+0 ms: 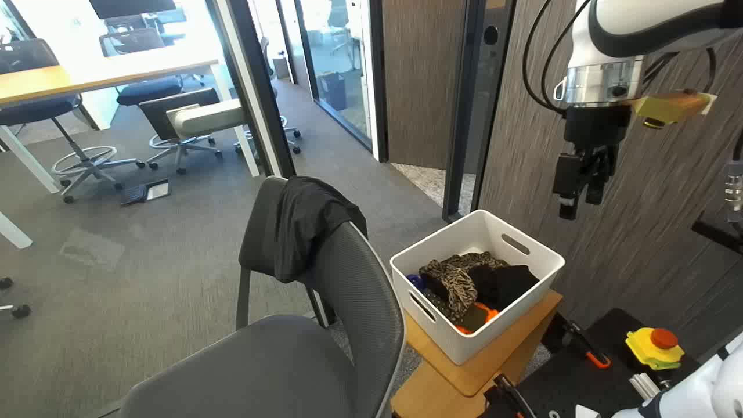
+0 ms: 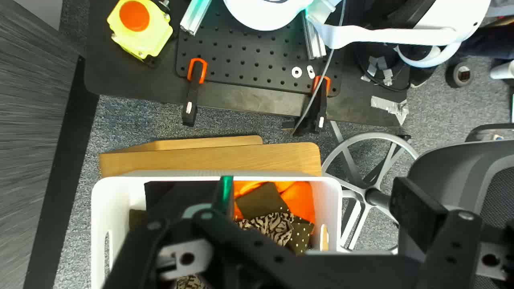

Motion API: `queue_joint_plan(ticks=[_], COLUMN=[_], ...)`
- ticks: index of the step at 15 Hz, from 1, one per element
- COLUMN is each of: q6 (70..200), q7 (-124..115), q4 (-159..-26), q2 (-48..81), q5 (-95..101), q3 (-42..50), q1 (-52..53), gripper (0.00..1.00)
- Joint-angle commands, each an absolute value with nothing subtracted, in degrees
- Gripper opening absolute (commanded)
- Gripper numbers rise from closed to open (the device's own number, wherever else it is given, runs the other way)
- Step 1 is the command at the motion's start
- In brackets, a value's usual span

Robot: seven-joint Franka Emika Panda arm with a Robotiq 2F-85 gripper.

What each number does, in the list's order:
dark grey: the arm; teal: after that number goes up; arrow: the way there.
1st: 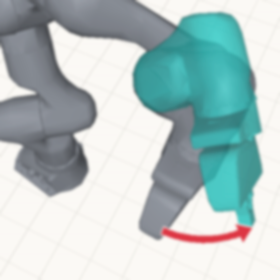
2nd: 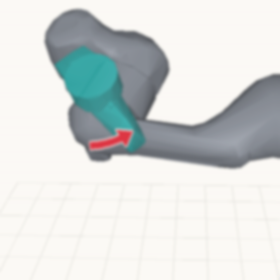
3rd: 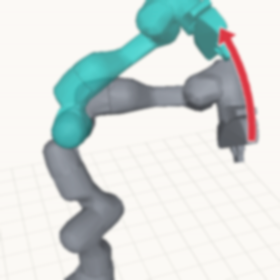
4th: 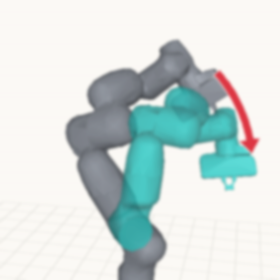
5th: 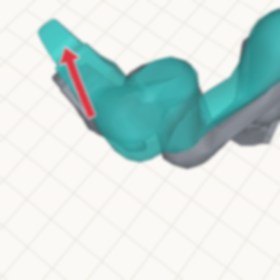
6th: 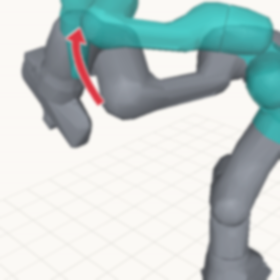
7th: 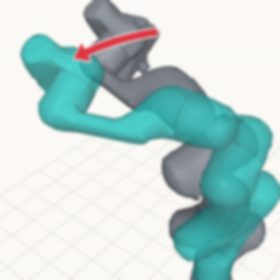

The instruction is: Put the black cloth on the head rest

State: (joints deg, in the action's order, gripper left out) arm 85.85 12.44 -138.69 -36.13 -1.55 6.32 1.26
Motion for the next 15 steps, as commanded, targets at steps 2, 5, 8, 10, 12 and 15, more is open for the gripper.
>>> queue_joint_plan(ticks=[2,5,8,10,12,15], q6=[85.8,85.8,89.8,94.7,101.1,109.0], q7=[12.6,12.6,13.8,14.6,15.7,18.7], q4=[-138.2,-138.0,-138.8,-139.8,-141.3,-142.8], q2=[-36.1,-36.3,-34.5,-32.8,-29.7,-23.8], q5=[-1.7,-1.7,-1.8,-1.6,-1.4,-1.7], q3=[5.9,5.9,6.3,6.5,6.8,7.8], q1=[0.8,0.8,1.1,1.1,1.0,1.0], gripper=[1.0,1.0,1.0,1.0,1.0,1.0])
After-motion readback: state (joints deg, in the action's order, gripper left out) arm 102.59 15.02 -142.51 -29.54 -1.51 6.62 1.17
